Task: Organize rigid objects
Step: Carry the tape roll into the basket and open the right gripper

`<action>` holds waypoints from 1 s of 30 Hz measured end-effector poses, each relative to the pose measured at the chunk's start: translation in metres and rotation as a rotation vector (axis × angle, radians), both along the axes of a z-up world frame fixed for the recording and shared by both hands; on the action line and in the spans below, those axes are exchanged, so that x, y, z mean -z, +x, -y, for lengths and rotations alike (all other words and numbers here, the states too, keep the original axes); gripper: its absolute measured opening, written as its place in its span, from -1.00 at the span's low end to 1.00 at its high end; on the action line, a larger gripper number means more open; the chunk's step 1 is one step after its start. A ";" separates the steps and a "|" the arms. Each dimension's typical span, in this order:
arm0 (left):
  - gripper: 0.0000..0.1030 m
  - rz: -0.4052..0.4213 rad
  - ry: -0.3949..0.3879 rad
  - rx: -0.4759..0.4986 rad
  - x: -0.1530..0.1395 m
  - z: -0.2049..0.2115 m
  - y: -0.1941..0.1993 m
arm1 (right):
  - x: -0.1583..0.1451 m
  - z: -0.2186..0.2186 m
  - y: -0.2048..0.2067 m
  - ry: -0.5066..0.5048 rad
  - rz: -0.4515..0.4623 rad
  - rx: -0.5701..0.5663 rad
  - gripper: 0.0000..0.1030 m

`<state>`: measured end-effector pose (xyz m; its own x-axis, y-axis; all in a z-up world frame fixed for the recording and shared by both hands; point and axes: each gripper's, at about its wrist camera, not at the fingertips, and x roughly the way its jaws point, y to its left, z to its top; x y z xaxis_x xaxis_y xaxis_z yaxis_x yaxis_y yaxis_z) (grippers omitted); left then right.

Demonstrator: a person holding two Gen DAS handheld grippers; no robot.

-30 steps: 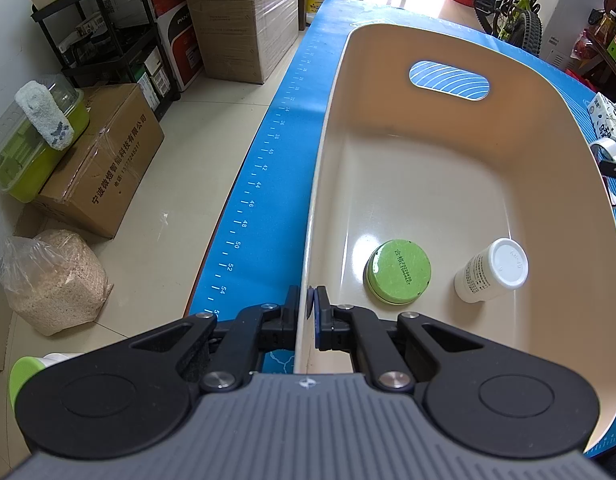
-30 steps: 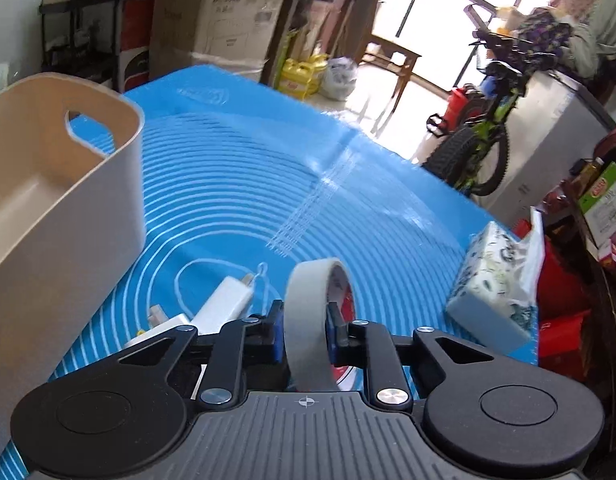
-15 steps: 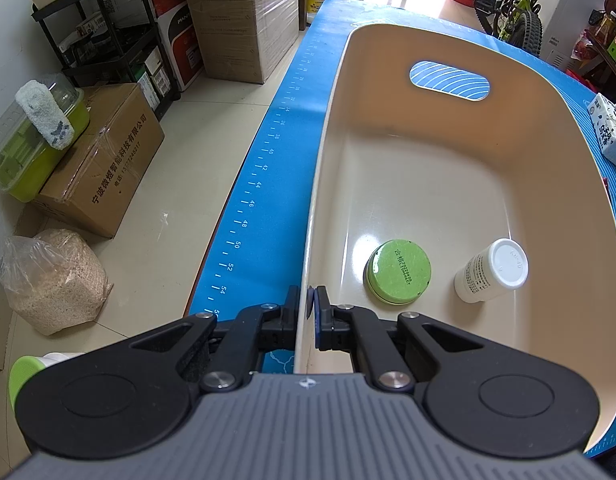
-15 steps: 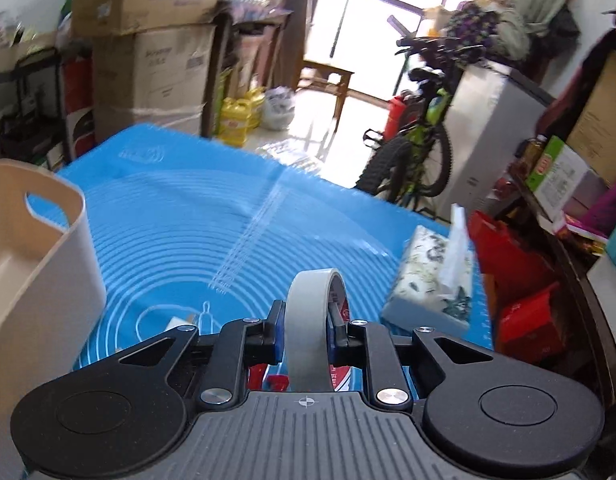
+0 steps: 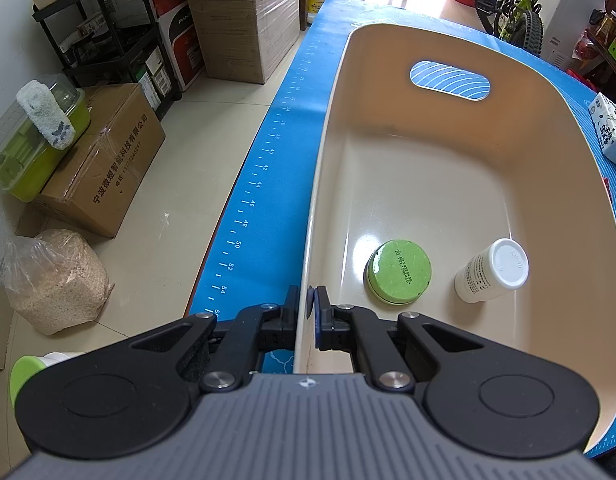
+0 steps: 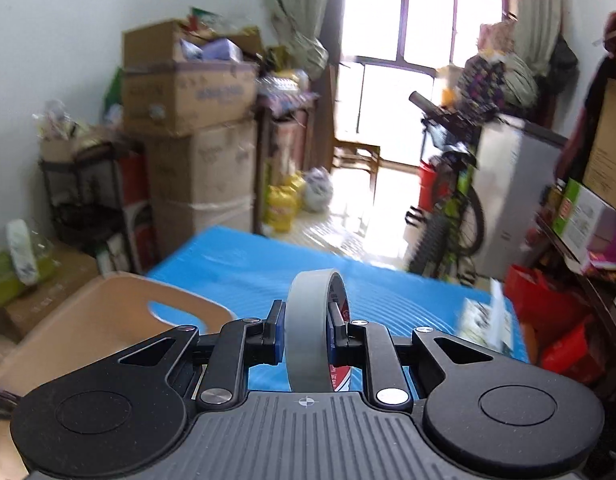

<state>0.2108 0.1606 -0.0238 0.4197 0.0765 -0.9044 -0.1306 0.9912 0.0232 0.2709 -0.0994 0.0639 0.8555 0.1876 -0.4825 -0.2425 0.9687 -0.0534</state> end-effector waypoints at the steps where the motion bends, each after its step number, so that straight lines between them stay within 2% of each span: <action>1: -0.84 0.000 0.001 0.001 0.000 0.000 0.000 | -0.005 -0.007 -0.002 0.006 0.007 -0.017 -0.41; 5: -0.84 0.000 0.001 0.000 0.000 0.000 0.000 | -0.013 -0.032 -0.009 0.046 0.027 -0.082 -0.41; 9: -0.84 0.000 -0.002 -0.001 0.000 0.000 0.000 | -0.003 -0.058 -0.009 0.066 -0.004 -0.132 -0.41; 12: -0.84 0.000 -0.002 0.000 -0.001 -0.001 0.000 | 0.008 -0.079 -0.010 0.073 -0.049 -0.172 -0.41; 19: -0.84 0.000 -0.002 -0.001 -0.001 0.000 0.000 | 0.042 -0.124 -0.021 -0.011 -0.165 -0.265 -0.41; 30: -0.84 -0.001 0.001 0.000 -0.001 0.000 0.001 | 0.082 -0.142 -0.012 -0.088 -0.372 -0.259 -0.42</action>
